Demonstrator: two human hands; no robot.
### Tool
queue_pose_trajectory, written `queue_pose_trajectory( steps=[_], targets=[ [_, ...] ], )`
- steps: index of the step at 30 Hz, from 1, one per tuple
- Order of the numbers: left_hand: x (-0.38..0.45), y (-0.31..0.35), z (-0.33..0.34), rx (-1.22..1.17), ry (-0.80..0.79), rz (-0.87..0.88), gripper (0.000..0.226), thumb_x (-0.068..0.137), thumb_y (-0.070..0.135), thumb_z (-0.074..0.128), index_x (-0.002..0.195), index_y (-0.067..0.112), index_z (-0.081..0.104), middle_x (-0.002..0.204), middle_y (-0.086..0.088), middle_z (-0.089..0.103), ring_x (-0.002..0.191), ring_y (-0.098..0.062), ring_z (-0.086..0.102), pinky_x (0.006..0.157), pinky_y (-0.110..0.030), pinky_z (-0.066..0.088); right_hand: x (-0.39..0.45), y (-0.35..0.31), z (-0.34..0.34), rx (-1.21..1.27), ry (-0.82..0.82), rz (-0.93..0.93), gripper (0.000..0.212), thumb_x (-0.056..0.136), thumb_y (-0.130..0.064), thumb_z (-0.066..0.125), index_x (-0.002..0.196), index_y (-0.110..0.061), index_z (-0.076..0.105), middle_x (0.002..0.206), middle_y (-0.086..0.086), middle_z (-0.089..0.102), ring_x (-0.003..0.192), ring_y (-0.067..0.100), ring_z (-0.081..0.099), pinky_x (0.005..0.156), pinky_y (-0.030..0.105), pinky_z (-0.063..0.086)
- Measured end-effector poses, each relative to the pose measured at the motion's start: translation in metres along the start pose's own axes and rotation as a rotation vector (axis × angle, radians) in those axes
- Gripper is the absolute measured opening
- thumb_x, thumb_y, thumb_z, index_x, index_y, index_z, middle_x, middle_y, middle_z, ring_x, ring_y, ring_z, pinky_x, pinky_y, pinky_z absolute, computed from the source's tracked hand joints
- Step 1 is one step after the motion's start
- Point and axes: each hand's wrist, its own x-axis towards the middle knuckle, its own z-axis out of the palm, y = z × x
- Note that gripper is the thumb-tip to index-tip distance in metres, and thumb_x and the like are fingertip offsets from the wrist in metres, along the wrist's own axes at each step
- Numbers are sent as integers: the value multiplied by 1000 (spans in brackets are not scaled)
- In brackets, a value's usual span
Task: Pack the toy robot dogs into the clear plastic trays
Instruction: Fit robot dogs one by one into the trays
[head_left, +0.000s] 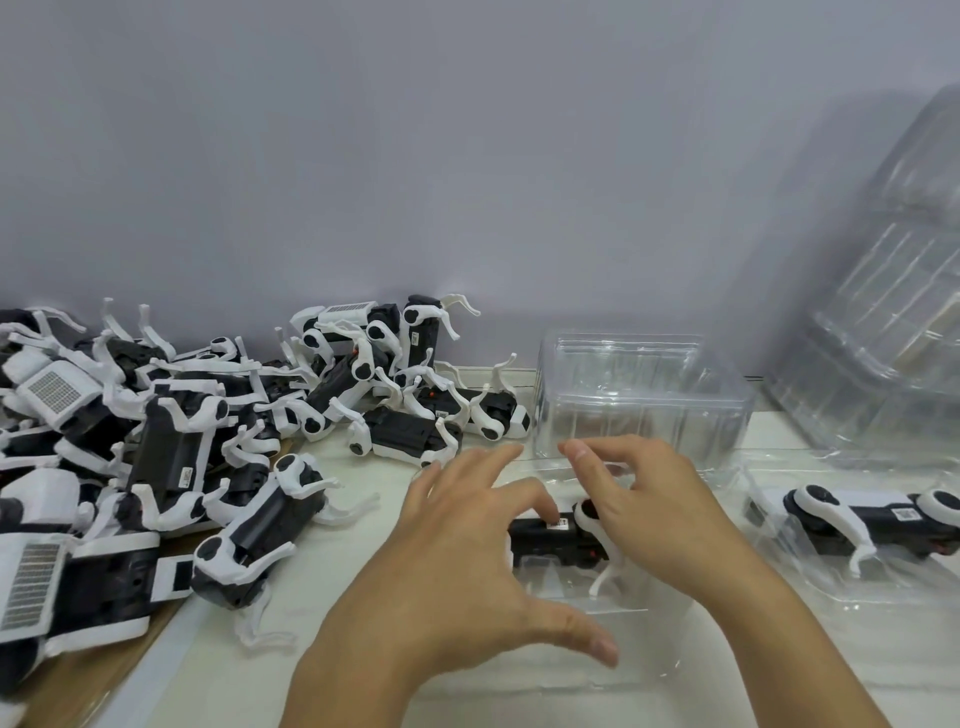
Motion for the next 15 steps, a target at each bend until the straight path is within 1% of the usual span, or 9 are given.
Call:
queue_pose_trajectory(
  steps=[2, 4, 6, 8, 11, 13, 15],
  targets=[
    [0, 0, -1, 29, -47, -18, 88, 35, 87, 71, 112, 55, 44, 153, 39, -11, 135, 16, -24, 122, -39, -6, 1, 1, 1, 22, 9, -3, 29, 98, -48, 49, 113, -36, 71, 92, -40, 55, 85, -28, 46, 71, -6, 34],
    [0, 0, 1, 97, -68, -23, 86, 36, 85, 73, 110, 55, 40, 156, 34, -13, 142, 3, -29, 122, -43, -13, 2, 2, 3, 40, 17, -9, 28, 97, -47, 49, 109, -36, 71, 82, -46, 50, 80, -35, 42, 71, -9, 31],
    [1, 1, 4, 157, -45, -31, 79, 43, 82, 73, 106, 54, 36, 158, 28, -3, 146, -2, -21, 122, -44, -11, 2, 3, 3, 44, 21, -18, 27, 97, -48, 49, 106, -37, 71, 75, -49, 48, 80, -37, 41, 70, -7, 33],
    [2, 1, 8, 198, 0, -27, 71, 49, 80, 71, 103, 53, 33, 156, 22, 9, 147, -4, -9, 122, -43, -5, 2, 3, 4, 51, 14, -18, 25, 97, -50, 48, 103, -39, 71, 71, -51, 49, 81, -35, 43, 69, -2, 34],
    [3, 0, 9, 223, 45, -8, 69, 52, 81, 67, 106, 53, 34, 152, 23, 16, 147, -7, 0, 122, -43, -2, 1, 3, 3, 64, 15, -20, 26, 96, -50, 48, 102, -41, 71, 80, -46, 53, 86, -28, 46, 71, 1, 32],
    [3, 0, 10, 227, 51, -6, 73, 53, 82, 66, 114, 55, 35, 153, 23, 15, 147, -5, -1, 122, -42, -4, 2, 3, 1, 83, 24, -7, 26, 96, -51, 48, 102, -41, 71, 89, -41, 55, 95, -17, 51, 75, 4, 33],
    [4, -1, 10, 235, 57, -1, 79, 52, 83, 65, 121, 56, 36, 155, 23, 14, 146, -3, -3, 123, -41, -5, 2, 3, 0, 103, 31, 15, 32, 96, -52, 47, 109, -36, 72, 97, -34, 59, 103, -8, 54, 76, 4, 33]
  ],
)
